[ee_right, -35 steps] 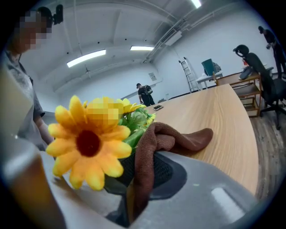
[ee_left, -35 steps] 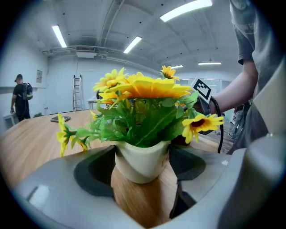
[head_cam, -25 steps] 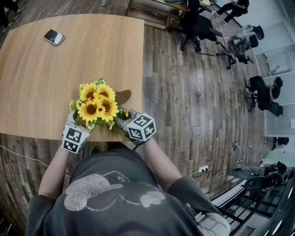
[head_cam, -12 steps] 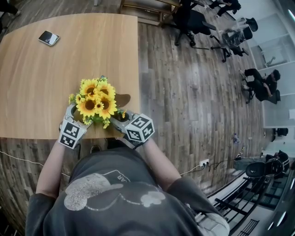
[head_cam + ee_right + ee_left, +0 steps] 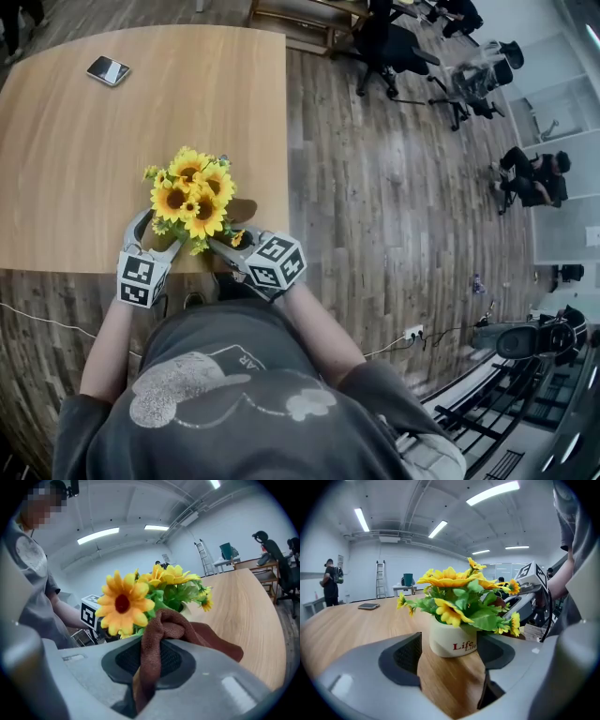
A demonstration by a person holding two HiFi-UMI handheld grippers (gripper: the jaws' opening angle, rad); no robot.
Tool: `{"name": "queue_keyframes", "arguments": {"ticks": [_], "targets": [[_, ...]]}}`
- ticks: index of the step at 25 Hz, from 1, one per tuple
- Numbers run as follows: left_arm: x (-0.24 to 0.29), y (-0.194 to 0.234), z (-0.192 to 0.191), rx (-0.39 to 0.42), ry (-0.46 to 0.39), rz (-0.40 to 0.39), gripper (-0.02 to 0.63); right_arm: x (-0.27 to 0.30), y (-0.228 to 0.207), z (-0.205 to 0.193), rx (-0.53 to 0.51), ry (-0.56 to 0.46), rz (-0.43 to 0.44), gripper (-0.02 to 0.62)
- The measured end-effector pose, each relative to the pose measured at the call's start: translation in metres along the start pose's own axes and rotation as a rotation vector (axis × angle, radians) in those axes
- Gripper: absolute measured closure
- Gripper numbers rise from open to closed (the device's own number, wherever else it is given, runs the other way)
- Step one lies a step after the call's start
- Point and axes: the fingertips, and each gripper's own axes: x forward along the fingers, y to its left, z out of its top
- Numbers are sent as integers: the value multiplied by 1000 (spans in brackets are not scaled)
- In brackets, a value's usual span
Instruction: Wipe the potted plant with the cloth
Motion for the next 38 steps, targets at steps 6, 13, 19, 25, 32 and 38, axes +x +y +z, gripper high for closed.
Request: {"name": "queue_keyframes", "arguments": {"ticks": [6, 13, 19, 25, 32, 38], "targets": [[-22, -7, -21, -18, 21, 40, 205, 2, 13, 2, -15, -2, 23, 546], [-6, -24, -14, -50, 17, 57, 72, -44, -12, 6, 66, -98, -64, 546], [20, -25, -16, -45, 26, 151, -3, -80, -53, 8, 96, -133, -177, 546], [35, -16, -3, -51, 4, 201, 2, -76, -71, 16, 60, -85, -145, 546], [42, -10, -1, -51, 25, 242, 31, -55, -89, 30, -4, -36, -57, 546], [35, -12, -2, -30, 59, 197, 34, -27, -98, 50, -71, 27, 13, 546]]}}
